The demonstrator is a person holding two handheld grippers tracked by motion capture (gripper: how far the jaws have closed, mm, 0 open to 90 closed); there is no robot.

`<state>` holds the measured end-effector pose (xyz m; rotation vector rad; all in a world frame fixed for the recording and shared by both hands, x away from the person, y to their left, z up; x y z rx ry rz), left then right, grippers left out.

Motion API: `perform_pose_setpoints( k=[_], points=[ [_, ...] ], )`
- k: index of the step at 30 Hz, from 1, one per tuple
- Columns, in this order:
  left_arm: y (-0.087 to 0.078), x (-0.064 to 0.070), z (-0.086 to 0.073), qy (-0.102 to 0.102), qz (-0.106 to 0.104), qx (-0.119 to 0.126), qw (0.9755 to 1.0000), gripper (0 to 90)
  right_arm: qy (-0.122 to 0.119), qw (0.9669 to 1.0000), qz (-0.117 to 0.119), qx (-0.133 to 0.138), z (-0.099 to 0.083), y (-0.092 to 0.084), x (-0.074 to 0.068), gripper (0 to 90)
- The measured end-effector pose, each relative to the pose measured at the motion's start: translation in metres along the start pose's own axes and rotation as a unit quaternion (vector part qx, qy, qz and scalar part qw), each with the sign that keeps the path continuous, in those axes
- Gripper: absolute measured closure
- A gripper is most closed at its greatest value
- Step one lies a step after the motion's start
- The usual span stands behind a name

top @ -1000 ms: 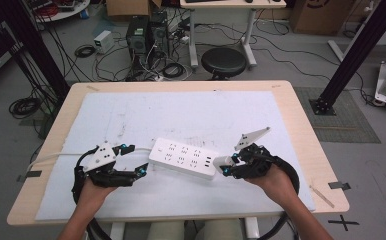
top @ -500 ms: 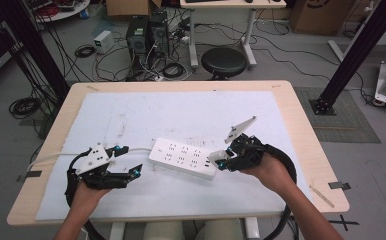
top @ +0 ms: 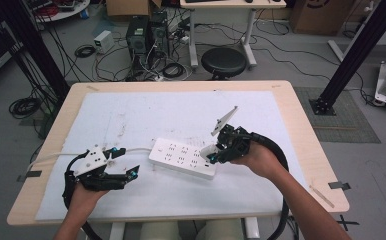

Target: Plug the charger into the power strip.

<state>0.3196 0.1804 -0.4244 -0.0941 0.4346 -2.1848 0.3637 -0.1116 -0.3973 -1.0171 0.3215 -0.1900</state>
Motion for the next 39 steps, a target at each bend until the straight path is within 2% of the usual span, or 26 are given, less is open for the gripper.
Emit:
perform_pose_setpoints(
  k=[5,9,14,15,20,21,24,25,31,39],
  points=[
    [-0.001,-0.002,-0.001,0.000,0.003,0.001,1.0000,24.2,-0.008,0.9999,0.002,-0.013,0.007,0.000,0.003,63.6],
    [-0.004,-0.003,-0.005,-0.002,0.005,-0.002,1.0000,24.3,-0.022,0.9991,0.004,-0.037,0.015,0.003,0.008,63.6],
    [-0.004,-0.004,-0.007,-0.003,0.006,-0.004,1.0000,24.5,-0.022,0.9985,0.003,-0.049,0.018,0.005,0.009,63.6],
    [-0.005,-0.004,-0.008,0.000,0.008,-0.005,1.0000,24.5,-0.025,0.9979,0.002,-0.060,0.021,0.007,0.011,63.6],
    [-0.004,-0.004,-0.009,-0.001,0.010,-0.004,0.9999,24.5,-0.032,0.9963,-0.001,-0.080,0.025,0.009,0.014,63.6],
    [-0.005,-0.005,-0.010,-0.001,0.010,-0.003,0.9999,24.5,-0.032,0.9953,-0.002,-0.091,0.025,0.011,0.015,63.6],
    [-0.005,-0.005,-0.010,-0.002,0.010,-0.002,0.9999,24.5,-0.042,0.9943,-0.001,-0.098,0.028,0.013,0.018,63.6],
    [-0.005,-0.006,-0.010,0.002,0.011,-0.002,0.9999,24.5,-0.036,0.9941,0.001,-0.103,0.029,0.014,0.017,63.6],
    [-0.006,-0.007,-0.011,0.001,0.013,-0.001,0.9999,24.5,-0.044,0.9915,0.004,-0.123,0.033,0.021,0.021,63.6],
    [-0.004,-0.008,-0.012,0.006,0.012,-0.001,0.9999,24.5,-0.041,0.9880,0.004,-0.149,0.033,0.030,0.028,63.6]
  ],
)
Point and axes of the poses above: each handheld gripper's, and its own axes: y roughly forward along the jaws, z roughly out of its top, x roughly to its right, the point moved 8 cm from there along y, roughly forward along the jaws, and after that the axes turned 10 degrees about z, right-handed, at the moved point
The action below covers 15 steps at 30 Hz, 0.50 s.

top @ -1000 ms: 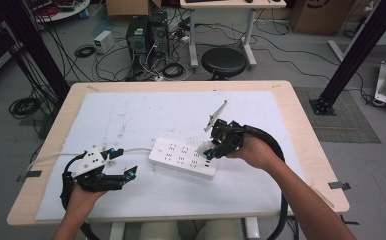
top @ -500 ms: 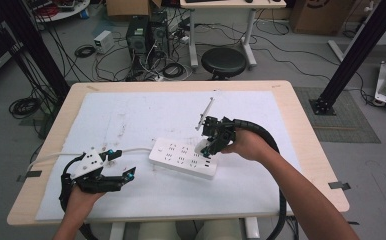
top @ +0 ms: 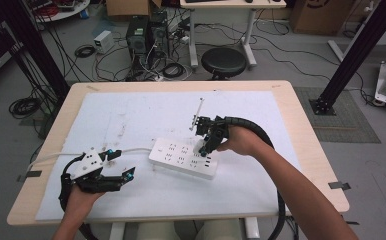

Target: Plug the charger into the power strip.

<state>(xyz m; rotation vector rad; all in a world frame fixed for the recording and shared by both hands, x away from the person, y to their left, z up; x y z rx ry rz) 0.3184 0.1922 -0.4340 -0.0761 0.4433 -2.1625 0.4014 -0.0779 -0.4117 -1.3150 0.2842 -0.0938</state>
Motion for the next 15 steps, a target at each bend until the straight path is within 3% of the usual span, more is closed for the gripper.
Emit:
perform_pose_setpoints(
  k=[13,15],
  points=[
    [0.000,-0.002,-0.001,-0.001,0.003,0.000,1.0000,24.5,-0.016,0.9988,-0.005,-0.046,0.009,0.010,0.007,63.6],
    [-0.001,-0.003,-0.002,0.000,0.004,0.000,1.0000,24.5,-0.014,0.9989,-0.004,-0.044,0.011,0.013,0.008,63.6]
  ],
)
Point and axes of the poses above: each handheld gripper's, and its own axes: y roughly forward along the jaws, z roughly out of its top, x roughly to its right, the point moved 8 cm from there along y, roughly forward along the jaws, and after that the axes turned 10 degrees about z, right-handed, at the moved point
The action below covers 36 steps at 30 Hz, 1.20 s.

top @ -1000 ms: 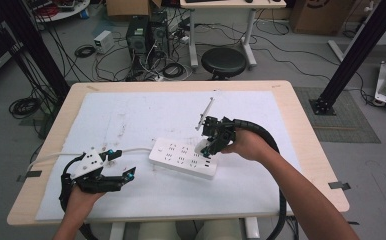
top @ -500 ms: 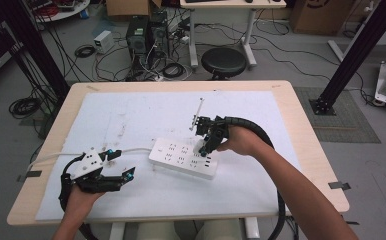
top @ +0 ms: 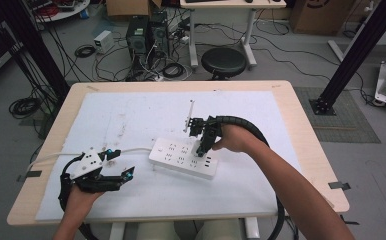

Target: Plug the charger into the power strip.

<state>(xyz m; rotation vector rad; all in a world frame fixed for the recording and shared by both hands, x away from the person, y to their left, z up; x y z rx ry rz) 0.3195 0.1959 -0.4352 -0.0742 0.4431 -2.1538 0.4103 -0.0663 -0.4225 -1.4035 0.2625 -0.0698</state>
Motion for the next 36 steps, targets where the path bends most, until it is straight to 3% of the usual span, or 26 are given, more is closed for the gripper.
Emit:
perform_pose_setpoints(
  k=[6,14,29,35,36],
  points=[
    [-0.001,-0.002,-0.002,-0.003,0.001,-0.001,1.0000,24.5,-0.008,0.9999,0.001,-0.012,0.004,0.001,0.000,63.7],
    [-0.001,-0.003,-0.003,-0.005,0.002,0.000,1.0000,24.5,-0.007,0.9986,-0.006,-0.051,0.012,0.005,-0.001,63.8],
    [0.000,-0.005,-0.006,-0.010,0.002,0.001,0.9999,24.5,0.004,0.9983,-0.008,-0.057,0.016,0.007,-0.002,63.9],
    [0.001,-0.005,-0.005,-0.008,0.000,0.003,1.0000,24.5,0.003,0.9974,-0.014,-0.071,0.019,0.009,-0.003,63.9],
    [0.000,-0.005,-0.006,-0.006,-0.001,0.002,1.0000,24.5,0.006,0.9964,-0.020,-0.082,0.019,0.017,-0.002,63.9]
  ],
)
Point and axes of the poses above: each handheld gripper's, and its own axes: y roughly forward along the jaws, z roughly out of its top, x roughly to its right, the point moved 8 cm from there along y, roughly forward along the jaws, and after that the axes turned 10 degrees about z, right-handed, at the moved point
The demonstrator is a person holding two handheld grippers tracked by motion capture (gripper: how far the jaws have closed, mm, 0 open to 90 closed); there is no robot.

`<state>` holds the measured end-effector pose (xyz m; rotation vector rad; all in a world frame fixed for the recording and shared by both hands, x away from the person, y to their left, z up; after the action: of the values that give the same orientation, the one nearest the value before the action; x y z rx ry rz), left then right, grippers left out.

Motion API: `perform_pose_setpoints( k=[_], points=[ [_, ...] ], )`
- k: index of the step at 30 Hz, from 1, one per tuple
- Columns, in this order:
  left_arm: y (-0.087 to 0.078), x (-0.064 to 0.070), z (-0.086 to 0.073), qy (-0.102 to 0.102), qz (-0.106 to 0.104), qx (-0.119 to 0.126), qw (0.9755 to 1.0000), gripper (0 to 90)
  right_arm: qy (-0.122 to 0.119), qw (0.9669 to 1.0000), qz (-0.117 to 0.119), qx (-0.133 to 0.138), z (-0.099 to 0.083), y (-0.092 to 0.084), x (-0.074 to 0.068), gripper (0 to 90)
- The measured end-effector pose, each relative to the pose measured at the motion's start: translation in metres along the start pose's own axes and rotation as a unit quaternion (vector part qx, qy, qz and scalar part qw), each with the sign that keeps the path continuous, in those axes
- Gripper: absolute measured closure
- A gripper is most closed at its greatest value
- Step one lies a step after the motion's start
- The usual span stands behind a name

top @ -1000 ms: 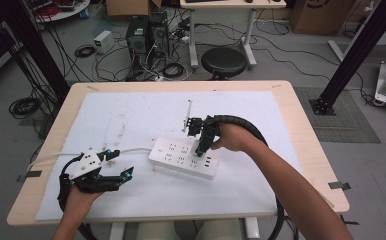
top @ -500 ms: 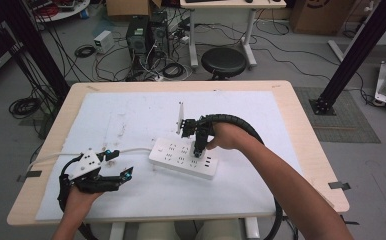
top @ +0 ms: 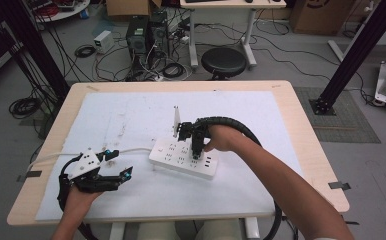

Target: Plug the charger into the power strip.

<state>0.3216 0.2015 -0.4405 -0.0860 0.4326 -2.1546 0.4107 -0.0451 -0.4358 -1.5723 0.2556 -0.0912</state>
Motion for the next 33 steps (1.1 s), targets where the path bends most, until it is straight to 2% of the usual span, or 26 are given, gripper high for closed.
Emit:
perform_pose_setpoints(
  k=[2,10,11,19,20,23,28,31,32,33],
  points=[
    [-0.0006,-0.0008,-0.0013,-0.004,0.002,0.001,1.0000,24.5,0.003,1.0000,0.008,0.001,-0.0014,-0.0003,0.0012,63.9],
    [0.0005,-0.0028,-0.0034,-0.008,0.003,0.000,1.0000,24.5,0.001,1.0000,0.009,0.003,-0.0012,0.0003,0.0023,64.1],
    [0.0010,-0.0025,-0.0033,-0.009,0.003,0.000,1.0000,24.5,0.007,0.9999,0.011,-0.001,-0.0012,0.0004,0.0023,64.1],
    [0.0069,0.0029,-0.0042,-0.010,-0.002,0.002,0.9999,24.5,0.012,0.9998,0.013,-0.005,-0.0005,0.0018,0.0019,64.2],
    [0.0072,0.0031,-0.0042,-0.011,-0.003,0.002,0.9999,24.5,0.006,0.9999,0.010,-0.005,0.0002,0.0030,0.0025,64.2],
    [0.0073,0.0037,-0.0038,-0.012,-0.002,0.004,0.9999,24.5,0.012,0.9998,0.010,-0.008,0.0028,0.0059,0.0022,64.2],
    [0.0068,0.0003,-0.0018,-0.014,0.000,0.006,0.9999,24.6,0.014,0.9997,0.019,0.003,0.0010,0.0065,0.0037,64.0],
    [0.0063,-0.0011,0.0006,-0.013,0.001,0.010,0.9999,24.6,0.006,0.9997,0.019,0.014,0.0002,0.0068,0.0049,63.9],
    [0.0065,-0.0006,0.0008,-0.013,0.001,0.011,0.9998,24.6,0.014,0.9991,0.023,0.032,-0.0014,0.0072,0.0049,63.7],
    [0.0066,0.0002,0.0005,-0.013,0.000,0.010,0.9999,24.6,0.015,0.9989,0.021,0.038,-0.0021,0.0071,0.0047,63.7]
  ],
)
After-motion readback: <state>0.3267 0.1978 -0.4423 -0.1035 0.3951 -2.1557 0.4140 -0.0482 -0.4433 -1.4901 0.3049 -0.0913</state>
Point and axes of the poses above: each handheld gripper's, and its own axes: y roughly forward along the jaws, z roughly out of its top, x roughly to its right, the point moved 8 cm from there along y, roughly forward along the jaws, and after that the axes turned 10 degrees about z, right-handed, at the moved point
